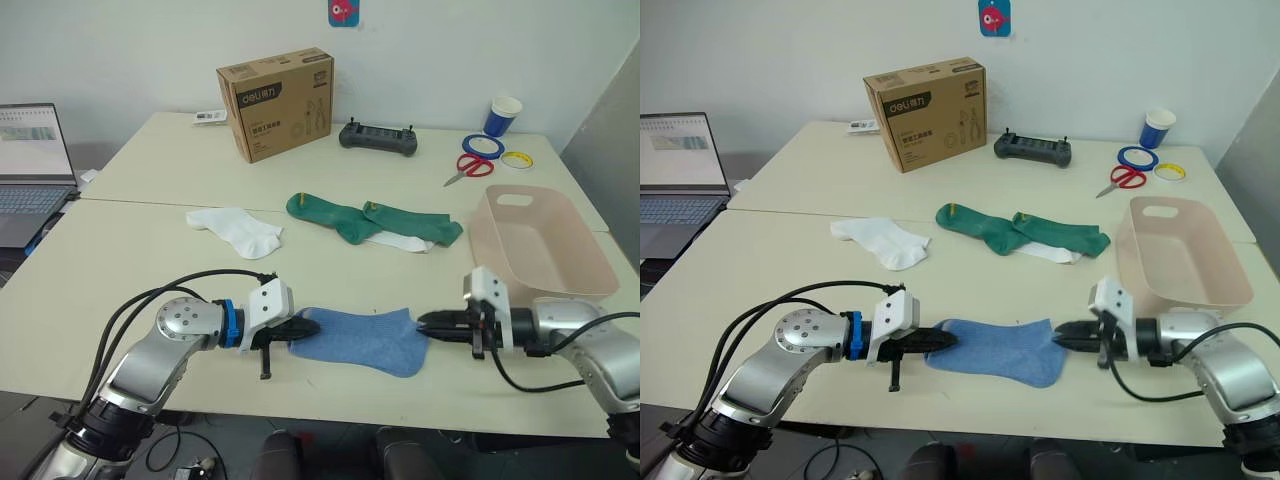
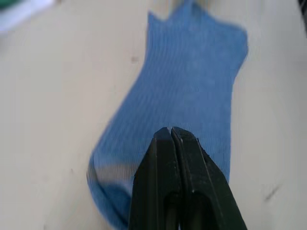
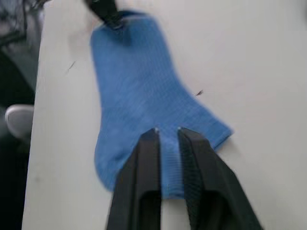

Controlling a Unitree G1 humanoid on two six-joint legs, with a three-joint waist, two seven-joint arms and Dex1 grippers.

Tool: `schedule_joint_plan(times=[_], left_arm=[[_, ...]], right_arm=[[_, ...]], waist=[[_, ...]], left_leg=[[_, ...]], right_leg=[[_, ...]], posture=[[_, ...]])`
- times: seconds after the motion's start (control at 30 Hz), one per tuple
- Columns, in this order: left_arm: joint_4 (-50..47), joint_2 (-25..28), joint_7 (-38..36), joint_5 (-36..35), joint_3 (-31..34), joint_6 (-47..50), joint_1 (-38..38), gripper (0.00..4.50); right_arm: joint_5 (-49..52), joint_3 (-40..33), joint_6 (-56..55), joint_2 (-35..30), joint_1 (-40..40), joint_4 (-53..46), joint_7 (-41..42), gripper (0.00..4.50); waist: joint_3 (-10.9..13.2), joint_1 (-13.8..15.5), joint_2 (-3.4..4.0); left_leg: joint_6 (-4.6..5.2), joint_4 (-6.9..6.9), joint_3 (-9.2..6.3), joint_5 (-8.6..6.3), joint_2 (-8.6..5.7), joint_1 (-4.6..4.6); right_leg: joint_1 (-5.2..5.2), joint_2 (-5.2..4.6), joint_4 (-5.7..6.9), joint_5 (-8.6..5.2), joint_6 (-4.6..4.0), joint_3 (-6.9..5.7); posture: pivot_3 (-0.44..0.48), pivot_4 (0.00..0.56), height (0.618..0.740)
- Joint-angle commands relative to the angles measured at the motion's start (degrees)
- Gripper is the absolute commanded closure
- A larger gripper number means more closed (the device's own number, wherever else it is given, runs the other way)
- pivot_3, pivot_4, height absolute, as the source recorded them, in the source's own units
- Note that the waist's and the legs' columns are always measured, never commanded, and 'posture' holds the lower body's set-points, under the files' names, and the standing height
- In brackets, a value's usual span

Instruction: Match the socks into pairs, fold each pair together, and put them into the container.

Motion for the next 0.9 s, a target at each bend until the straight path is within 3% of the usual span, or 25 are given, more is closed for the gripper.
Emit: schedule_joint_plan(times=[0.03,0.07,0.17,0.27,0.43,0.47,0.53,0.83,0.9], left_arm=[[-4.5,-0.2,1.3,-4.5,4.4,2.3,0.3,4.50],[-5.3,0.2,1.0,-5.4,4.9,3.2,0.6,4.50],[-9.2,2.8,-1.1,-9.6,7.5,6.3,3.0,3.91],[-11.0,4.2,-0.9,-10.8,8.6,7.2,4.5,2.95],[-11.4,3.4,1.5,-9.3,8.7,5.7,4.7,1.31],[-11.6,3.5,1.5,-9.5,8.7,5.7,4.8,0.98],[-11.9,3.7,1.4,-10.0,8.6,6.0,5.1,0.96],[-10.9,3.6,1.8,-9.2,8.1,3.9,6.9,0.96],[-11.0,3.5,1.8,-9.1,7.8,3.6,7.0,0.96]], right_arm=[[2.1,-2.6,4.3,-0.5,-0.3,0.2,-2.1,2.45],[2.7,-3.0,5.7,-0.3,-0.4,0.2,-3.0,2.08],[4.2,-2.2,10.2,-0.7,-0.4,-0.8,-3.3,0.99],[3.1,0.8,14.7,-0.2,-0.6,-0.7,-6.1,0.00],[7.3,3.2,21.9,1.3,-0.8,-3.8,-6.2,0.00],[7.3,3.7,22.3,1.7,-0.8,-4.0,-6.4,0.19],[7.2,4.2,22.4,1.9,-0.7,-4.2,-6.8,0.64],[9.5,0.0,25.8,2.8,-4.3,4.5,-7.6,3.93],[11.3,-1.3,27.7,3.1,-5.8,6.6,-7.2,4.45]], waist=[[0.0,0.0,0.00],[0.0,0.0,0.00],[0.0,-0.2,0.01],[0.0,-0.1,0.00],[0.0,-0.1,-0.01],[0.0,-0.1,-0.01],[0.0,-0.1,0.00],[0.0,-0.1,0.00],[0.0,-0.1,0.00]], left_leg=[[0.00,-0.01,-0.02,0.00,0.00,0.00],[0.00,-0.03,-0.02,0.00,0.01,0.00],[0.00,-0.04,-0.01,0.00,0.04,0.01],[0.00,-0.03,-0.02,0.00,0.04,0.01],[0.00,-0.01,0.01,0.00,0.03,0.01],[0.00,-0.02,0.00,0.00,0.03,0.01],[0.00,-0.04,-0.03,0.00,0.06,0.01],[0.00,-0.03,0.02,0.00,0.04,0.01],[0.00,-0.04,0.02,0.00,0.04,0.00]], right_leg=[[0.00,0.00,0.00,0.00,0.00,-0.01],[-0.01,0.02,0.00,0.00,0.00,-0.01],[-0.04,0.05,0.01,-0.01,0.01,0.01],[-0.04,0.05,0.01,-0.02,0.03,0.00],[-0.02,0.03,-0.02,-0.04,0.06,0.03],[-0.02,0.04,-0.04,-0.04,0.06,0.01],[-0.02,0.08,-0.04,-0.04,0.06,-0.01],[-0.03,0.06,-0.06,-0.04,0.06,0.02],[-0.03,0.06,-0.07,-0.04,0.05,0.03]], posture=[[0.000,0.150,0.740],[0.000,0.150,0.740],[0.000,0.150,0.740],[0.000,0.150,0.740],[0.000,0.150,0.740],[0.000,0.150,0.740],[0.000,0.150,0.740],[0.000,0.150,0.740],[0.000,0.150,0.740]])
